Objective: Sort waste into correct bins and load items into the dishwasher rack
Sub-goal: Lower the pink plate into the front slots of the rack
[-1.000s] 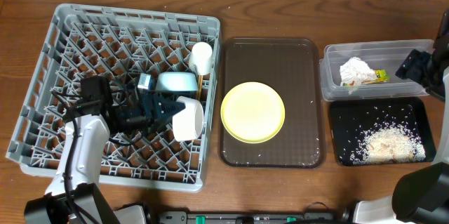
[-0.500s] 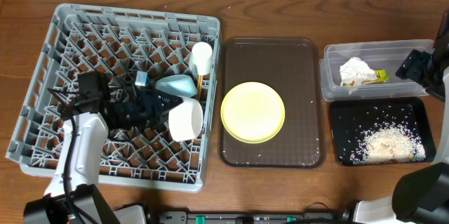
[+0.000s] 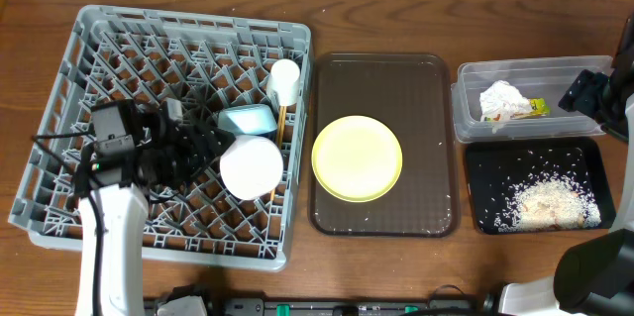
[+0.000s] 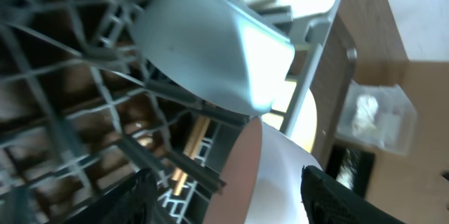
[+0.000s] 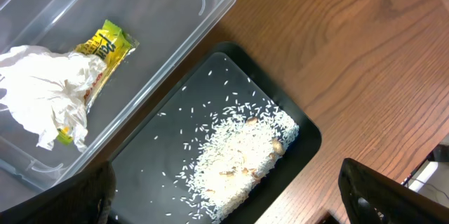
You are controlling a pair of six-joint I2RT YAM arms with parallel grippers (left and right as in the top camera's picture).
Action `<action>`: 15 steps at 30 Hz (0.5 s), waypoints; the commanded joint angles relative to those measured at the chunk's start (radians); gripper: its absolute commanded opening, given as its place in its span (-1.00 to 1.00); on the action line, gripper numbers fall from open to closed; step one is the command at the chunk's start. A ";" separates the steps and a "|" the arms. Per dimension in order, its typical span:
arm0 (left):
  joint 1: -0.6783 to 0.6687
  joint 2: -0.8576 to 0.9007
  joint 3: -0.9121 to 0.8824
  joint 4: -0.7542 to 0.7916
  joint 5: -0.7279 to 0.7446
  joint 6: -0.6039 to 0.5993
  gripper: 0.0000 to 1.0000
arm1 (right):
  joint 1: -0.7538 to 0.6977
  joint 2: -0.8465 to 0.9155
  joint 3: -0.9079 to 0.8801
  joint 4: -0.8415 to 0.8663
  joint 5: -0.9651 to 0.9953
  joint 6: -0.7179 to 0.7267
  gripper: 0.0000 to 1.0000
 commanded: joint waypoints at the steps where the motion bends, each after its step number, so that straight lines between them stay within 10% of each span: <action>1: 0.002 -0.078 0.023 -0.002 -0.127 -0.047 0.38 | -0.011 -0.016 0.005 -0.001 0.010 0.013 0.99; 15: -0.051 -0.283 0.023 -0.009 -0.159 -0.102 0.42 | -0.011 -0.016 0.005 -0.001 0.010 0.013 0.99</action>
